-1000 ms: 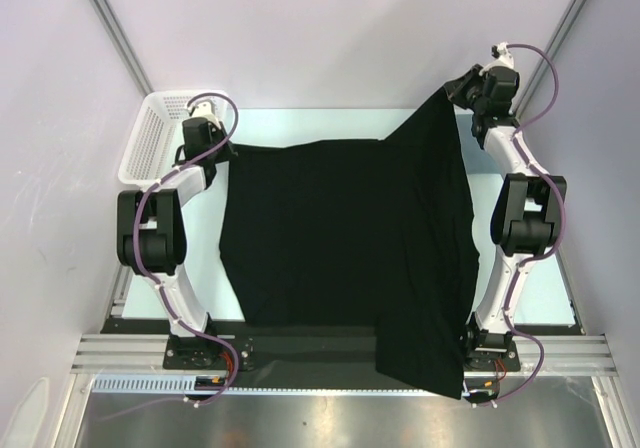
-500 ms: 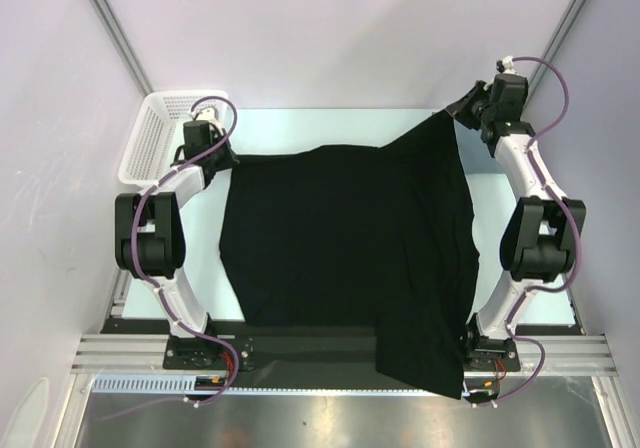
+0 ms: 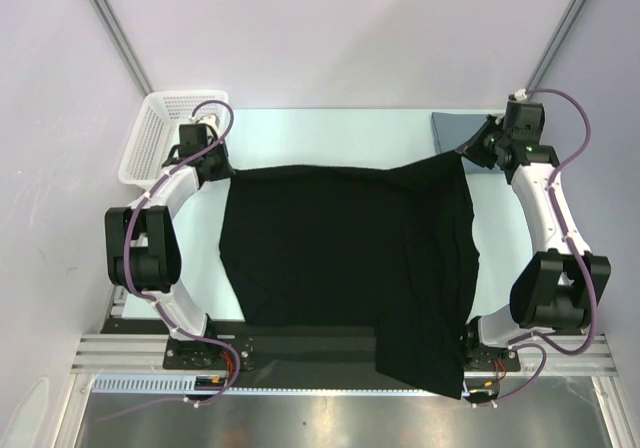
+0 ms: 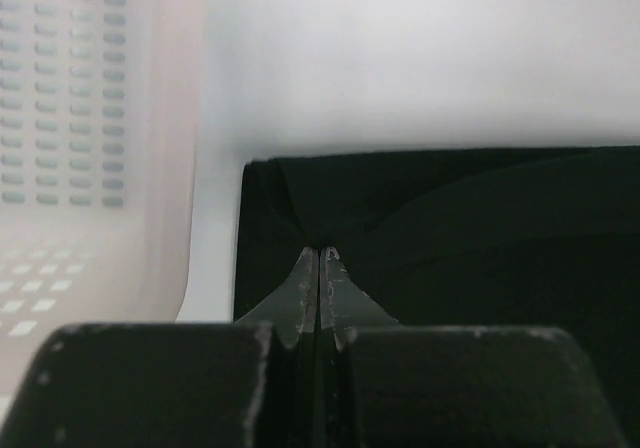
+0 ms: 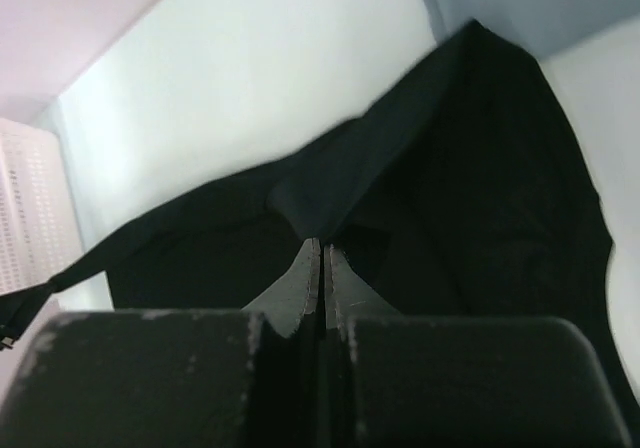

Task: Fold and stack the t-shirts
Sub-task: Fold the tshirt

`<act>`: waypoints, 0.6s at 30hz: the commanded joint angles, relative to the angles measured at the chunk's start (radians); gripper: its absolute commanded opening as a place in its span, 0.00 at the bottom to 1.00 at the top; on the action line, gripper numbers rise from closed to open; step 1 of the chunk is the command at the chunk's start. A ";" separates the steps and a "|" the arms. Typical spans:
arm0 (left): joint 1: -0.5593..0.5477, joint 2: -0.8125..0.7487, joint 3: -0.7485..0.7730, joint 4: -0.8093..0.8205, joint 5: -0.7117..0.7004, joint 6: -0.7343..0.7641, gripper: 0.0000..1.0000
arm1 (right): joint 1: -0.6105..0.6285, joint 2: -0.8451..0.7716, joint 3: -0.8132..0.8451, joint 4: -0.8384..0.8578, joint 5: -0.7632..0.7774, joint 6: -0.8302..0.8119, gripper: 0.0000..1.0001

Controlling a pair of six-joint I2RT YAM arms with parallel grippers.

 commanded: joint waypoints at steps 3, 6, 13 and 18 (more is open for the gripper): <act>0.008 -0.042 0.040 -0.134 -0.048 0.059 0.00 | -0.005 -0.104 -0.020 -0.150 0.102 -0.049 0.00; 0.006 -0.027 0.057 -0.196 -0.090 0.071 0.00 | -0.011 -0.130 -0.033 -0.222 0.134 -0.065 0.00; 0.006 -0.010 0.040 -0.242 -0.105 0.060 0.00 | -0.028 -0.186 -0.089 -0.282 0.162 -0.069 0.00; 0.006 -0.016 -0.014 -0.239 -0.119 0.056 0.00 | -0.033 -0.219 -0.161 -0.277 0.157 -0.071 0.00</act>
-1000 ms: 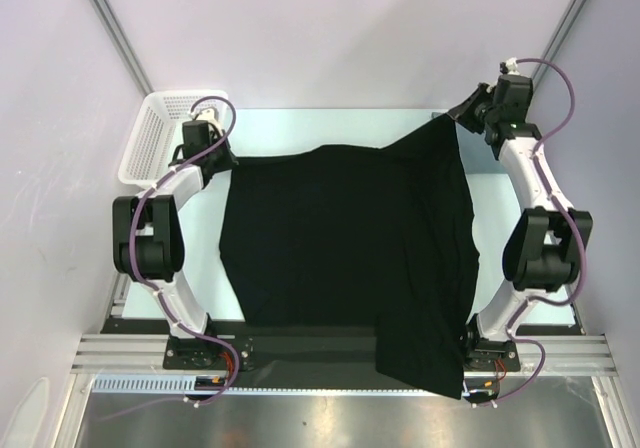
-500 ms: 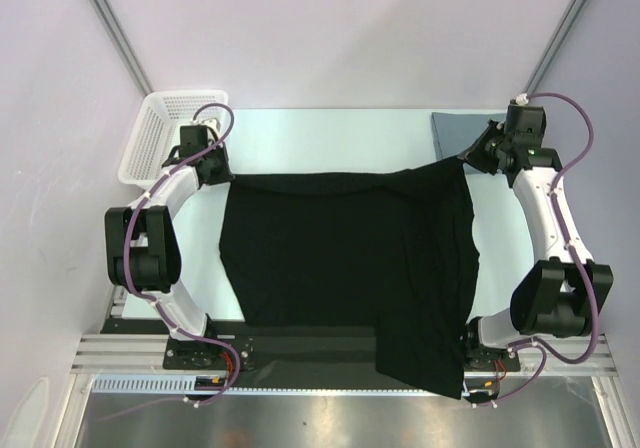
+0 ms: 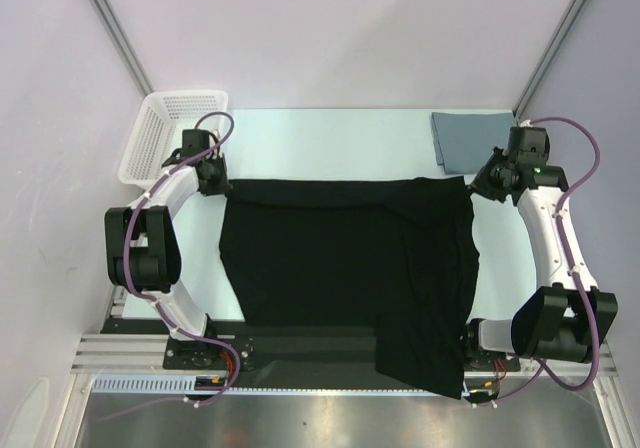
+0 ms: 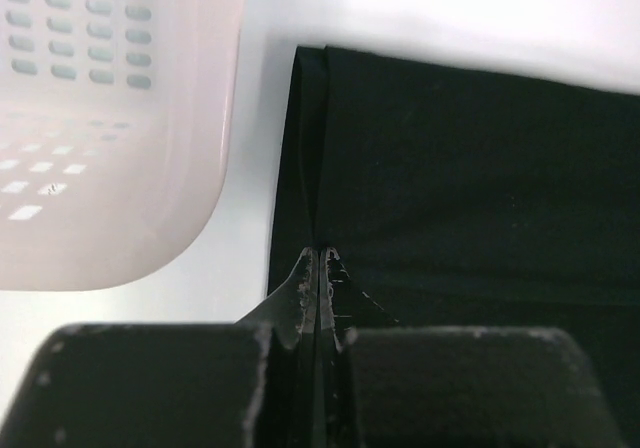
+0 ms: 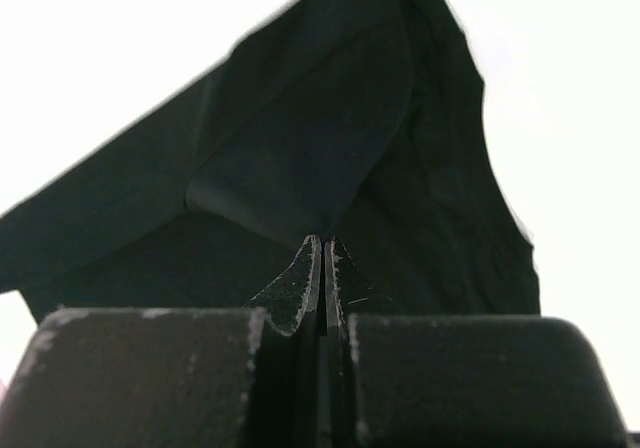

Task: Fold and stack the t-shirts
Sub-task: Fold the tshirt

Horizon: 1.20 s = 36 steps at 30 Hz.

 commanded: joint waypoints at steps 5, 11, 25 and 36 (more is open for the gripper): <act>0.006 -0.003 -0.041 -0.009 -0.018 0.018 0.00 | -0.012 -0.031 -0.074 -0.002 0.023 -0.027 0.00; 0.007 0.010 -0.049 -0.013 -0.024 0.024 0.00 | -0.023 -0.023 -0.084 -0.030 0.032 -0.031 0.00; 0.006 0.046 -0.049 -0.027 -0.008 0.013 0.00 | -0.046 -0.011 -0.123 -0.028 0.034 -0.045 0.00; 0.006 0.083 -0.021 -0.075 -0.078 -0.001 0.04 | -0.046 0.027 -0.173 -0.126 0.063 -0.024 0.00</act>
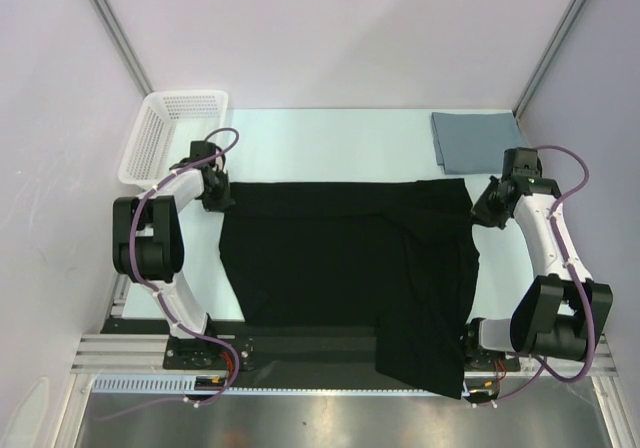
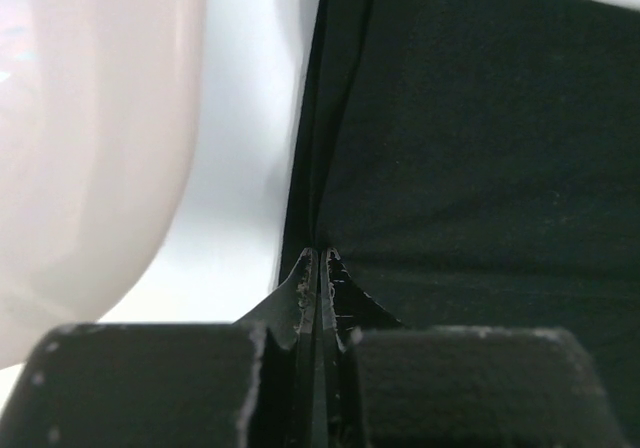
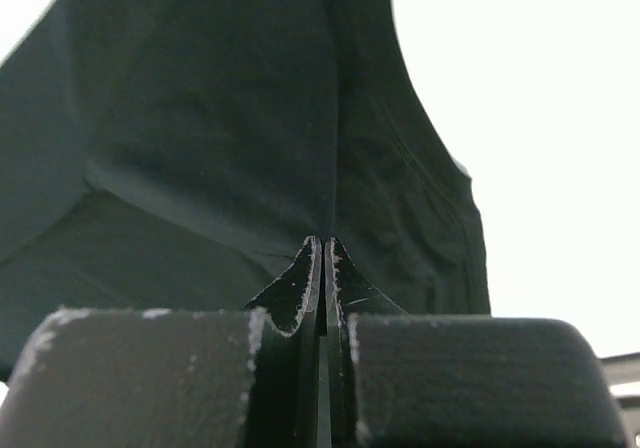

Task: Fold and stack the t-shirts
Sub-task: Fold the tshirt

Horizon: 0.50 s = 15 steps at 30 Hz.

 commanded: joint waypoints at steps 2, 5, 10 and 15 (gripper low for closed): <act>0.006 0.009 0.029 -0.028 -0.047 0.012 0.03 | -0.005 0.037 -0.044 -0.090 0.028 0.010 0.00; 0.006 0.009 0.033 -0.035 -0.049 0.014 0.02 | -0.005 0.025 -0.065 -0.093 0.016 0.014 0.00; 0.003 -0.002 0.030 -0.048 -0.050 0.007 0.14 | -0.005 0.007 -0.082 -0.134 -0.012 0.023 0.06; -0.006 -0.087 0.061 -0.142 -0.055 -0.037 0.29 | -0.007 -0.050 -0.075 -0.225 -0.093 0.047 0.28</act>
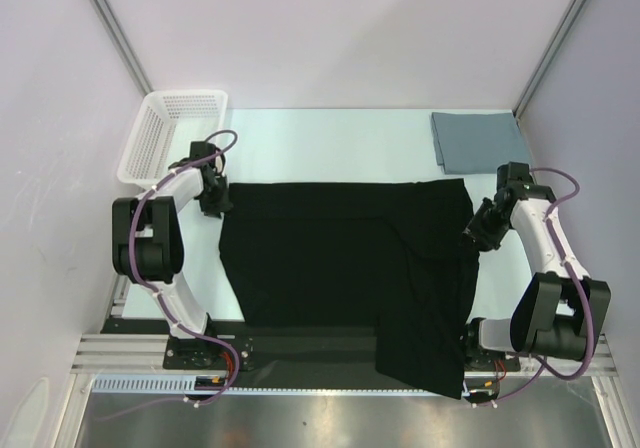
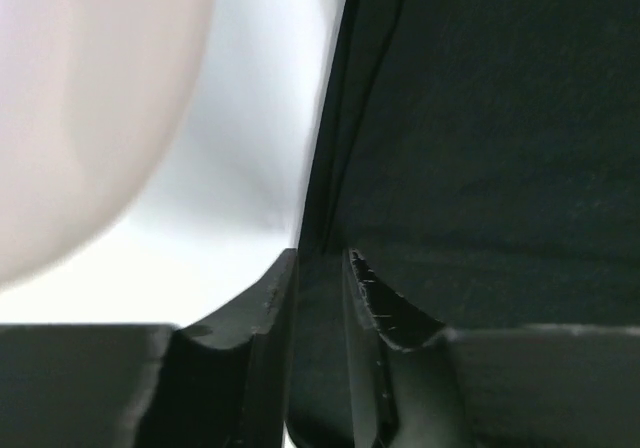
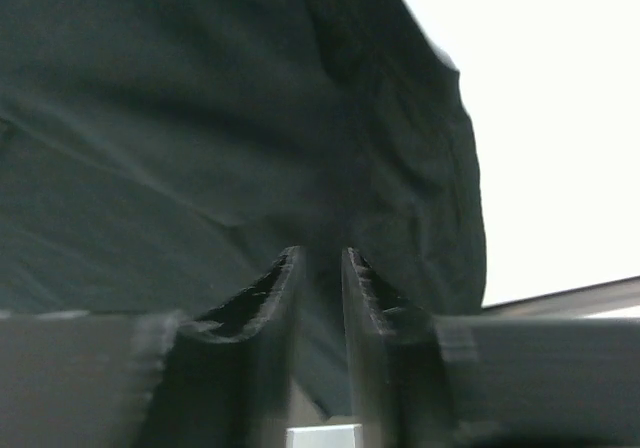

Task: Fold and stack the t-shirts
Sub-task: Fold the tshirt

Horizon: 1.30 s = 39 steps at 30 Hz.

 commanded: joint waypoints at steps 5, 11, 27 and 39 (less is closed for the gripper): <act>-0.007 -0.213 0.051 -0.129 0.010 -0.058 0.47 | -0.014 -0.085 0.094 -0.019 -0.026 0.020 0.50; -0.075 -0.255 0.020 -0.010 0.213 -0.104 0.46 | -0.039 0.124 0.169 0.422 -0.044 -0.090 0.59; -0.115 0.014 0.100 0.105 0.471 -0.224 0.34 | -0.071 0.497 0.316 0.644 -0.233 -0.163 0.65; -0.096 0.095 0.135 0.041 0.417 -0.164 0.33 | -0.070 0.594 0.341 0.672 -0.232 -0.161 0.49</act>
